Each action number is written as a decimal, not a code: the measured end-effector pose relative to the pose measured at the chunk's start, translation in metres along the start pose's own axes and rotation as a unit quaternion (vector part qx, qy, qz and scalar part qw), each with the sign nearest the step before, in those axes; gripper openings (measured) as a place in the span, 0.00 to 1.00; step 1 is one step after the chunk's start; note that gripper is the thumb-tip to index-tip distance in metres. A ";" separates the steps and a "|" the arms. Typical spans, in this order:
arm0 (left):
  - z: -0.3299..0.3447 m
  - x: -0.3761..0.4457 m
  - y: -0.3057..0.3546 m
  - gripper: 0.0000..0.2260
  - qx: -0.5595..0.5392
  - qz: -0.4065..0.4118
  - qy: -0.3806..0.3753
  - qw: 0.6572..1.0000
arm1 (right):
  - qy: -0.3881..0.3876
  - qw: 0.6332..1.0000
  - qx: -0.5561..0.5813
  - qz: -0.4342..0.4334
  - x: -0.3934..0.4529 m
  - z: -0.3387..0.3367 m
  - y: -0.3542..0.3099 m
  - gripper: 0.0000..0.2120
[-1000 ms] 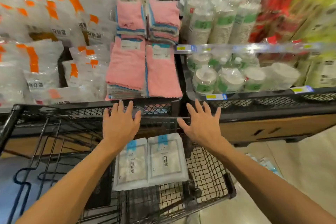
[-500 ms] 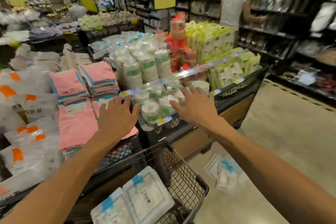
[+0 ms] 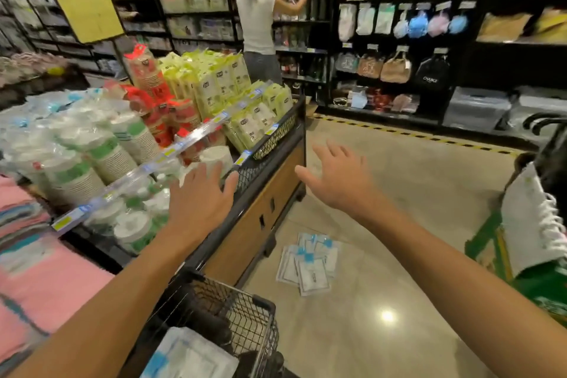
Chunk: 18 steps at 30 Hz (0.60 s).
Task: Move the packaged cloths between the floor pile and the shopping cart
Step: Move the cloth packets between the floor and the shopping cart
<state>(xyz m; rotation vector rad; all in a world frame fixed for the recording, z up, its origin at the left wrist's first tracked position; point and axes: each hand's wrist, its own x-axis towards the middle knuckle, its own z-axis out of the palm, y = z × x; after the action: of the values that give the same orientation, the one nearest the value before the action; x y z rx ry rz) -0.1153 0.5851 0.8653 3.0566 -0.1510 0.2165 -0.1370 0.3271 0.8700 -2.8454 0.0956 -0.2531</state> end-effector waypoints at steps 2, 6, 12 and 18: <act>0.007 0.012 0.024 0.28 0.003 0.014 -0.011 1.000 | 0.010 1.000 -0.001 0.017 0.004 -0.004 0.030 0.35; 0.029 0.040 0.075 0.32 -0.006 0.013 -0.040 0.999 | 0.008 0.999 0.002 0.036 0.021 -0.011 0.098 0.34; 0.062 0.083 0.142 0.42 0.012 0.010 -0.039 0.999 | -0.022 0.998 -0.007 0.065 0.054 -0.017 0.207 0.35; 0.090 0.116 0.178 0.35 0.017 0.013 -0.063 0.998 | -0.038 0.995 -0.005 0.093 0.080 -0.002 0.283 0.35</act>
<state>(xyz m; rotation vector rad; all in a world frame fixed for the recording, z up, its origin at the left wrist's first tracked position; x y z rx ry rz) -0.0066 0.3904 0.8047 3.1028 -0.1970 0.0291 -0.0701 0.0478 0.8045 -2.8271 0.3459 -0.1057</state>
